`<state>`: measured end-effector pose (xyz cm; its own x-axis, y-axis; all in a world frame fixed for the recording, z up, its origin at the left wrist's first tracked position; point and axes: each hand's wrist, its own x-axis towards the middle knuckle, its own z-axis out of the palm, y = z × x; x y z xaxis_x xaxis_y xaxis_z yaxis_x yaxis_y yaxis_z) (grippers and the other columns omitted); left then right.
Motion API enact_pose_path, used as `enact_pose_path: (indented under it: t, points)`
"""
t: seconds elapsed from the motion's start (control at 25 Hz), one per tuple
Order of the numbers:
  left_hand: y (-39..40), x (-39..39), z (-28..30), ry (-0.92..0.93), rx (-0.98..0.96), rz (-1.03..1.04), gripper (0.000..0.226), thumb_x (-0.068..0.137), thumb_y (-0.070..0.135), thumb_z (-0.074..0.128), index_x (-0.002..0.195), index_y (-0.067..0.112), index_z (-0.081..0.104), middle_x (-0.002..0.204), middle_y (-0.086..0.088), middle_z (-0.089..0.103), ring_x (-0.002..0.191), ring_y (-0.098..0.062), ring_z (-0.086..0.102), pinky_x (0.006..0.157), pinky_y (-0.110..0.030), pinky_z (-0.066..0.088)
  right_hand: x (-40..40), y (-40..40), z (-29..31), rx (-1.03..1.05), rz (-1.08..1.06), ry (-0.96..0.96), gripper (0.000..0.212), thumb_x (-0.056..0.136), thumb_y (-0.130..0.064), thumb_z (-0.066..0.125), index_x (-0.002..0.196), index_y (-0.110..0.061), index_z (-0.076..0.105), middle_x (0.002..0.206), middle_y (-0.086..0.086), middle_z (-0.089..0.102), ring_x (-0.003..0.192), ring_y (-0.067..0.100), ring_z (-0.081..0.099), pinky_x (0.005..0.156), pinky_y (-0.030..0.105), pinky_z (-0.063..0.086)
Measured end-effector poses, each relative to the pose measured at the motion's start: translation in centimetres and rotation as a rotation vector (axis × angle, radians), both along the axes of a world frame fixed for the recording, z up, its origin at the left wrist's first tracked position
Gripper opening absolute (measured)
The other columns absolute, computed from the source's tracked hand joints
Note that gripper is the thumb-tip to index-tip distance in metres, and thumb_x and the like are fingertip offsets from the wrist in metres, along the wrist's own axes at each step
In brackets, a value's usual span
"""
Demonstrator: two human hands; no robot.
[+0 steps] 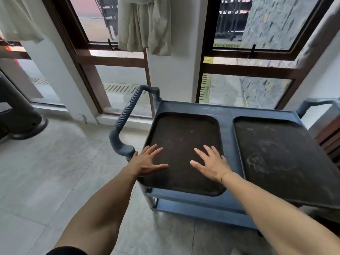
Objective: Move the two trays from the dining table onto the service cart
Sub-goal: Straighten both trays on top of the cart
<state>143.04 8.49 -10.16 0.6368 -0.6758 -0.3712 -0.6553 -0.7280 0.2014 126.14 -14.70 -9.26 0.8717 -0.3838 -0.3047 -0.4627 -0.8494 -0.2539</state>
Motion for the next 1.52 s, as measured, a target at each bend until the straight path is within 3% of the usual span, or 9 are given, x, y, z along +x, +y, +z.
enact_pose_path:
  t: [0.2,0.56,0.76,1.12,1.52]
  points:
    - [0.3,-1.0,-1.7,0.059,0.003,-0.086,0.111,0.059,0.099,0.022,0.156,0.047,0.005,0.168,0.010,-0.004,0.154,-0.018,-0.003,0.120,-0.058,0.002,-0.9,2.7,-0.5,0.027,0.051,0.070,0.076,0.086,-0.079,0.034,0.153,-0.048,0.015,0.165,-0.005,-0.001,0.150,0.021,-0.010,0.118,0.058,0.011]
    - [1.2,-2.2,-4.2,0.054,0.088,-0.250,0.111,0.063,0.094,0.046,0.155,0.050,0.000,0.167,0.011,-0.014,0.153,-0.021,-0.015,0.121,-0.057,-0.006,-3.1,4.0,-4.0,-0.014,0.159,0.248,0.097,0.069,-0.091,0.041,0.149,-0.056,-0.001,0.164,-0.005,-0.014,0.148,0.032,-0.016,0.110,0.070,0.004]
    - [1.5,-1.9,-4.9,-0.024,0.103,-0.311,0.107,0.071,0.081,0.057,0.152,0.054,-0.009,0.166,0.005,-0.021,0.152,-0.030,-0.019,0.122,-0.054,-0.006,-2.3,4.9,-4.9,-0.074,0.161,0.225,0.089,0.075,-0.084,0.045,0.146,-0.062,-0.005,0.163,-0.004,-0.018,0.147,0.038,-0.019,0.106,0.074,-0.001]
    - [0.6,-0.1,-5.1,-0.080,0.118,-0.357,0.092,0.075,0.086,0.040,0.146,0.061,-0.013,0.166,0.002,-0.021,0.152,-0.034,-0.016,0.122,-0.054,-0.002,-0.6,4.1,-5.0,-0.111,0.243,0.223,0.073,0.085,-0.080,0.033,0.143,-0.064,-0.008,0.163,0.010,-0.017,0.146,0.042,-0.016,0.107,0.075,0.000]
    - [-3.9,4.6,-4.0,-0.091,0.122,-0.348,0.090,0.077,0.088,0.035,0.149,0.059,-0.011,0.167,0.003,-0.018,0.153,-0.031,-0.014,0.123,-0.053,-0.001,4.1,-0.6,-4.4,-0.116,0.251,0.198,0.068,0.086,-0.080,0.026,0.143,-0.065,-0.008,0.164,0.008,-0.015,0.147,0.041,-0.014,0.107,0.074,0.002]
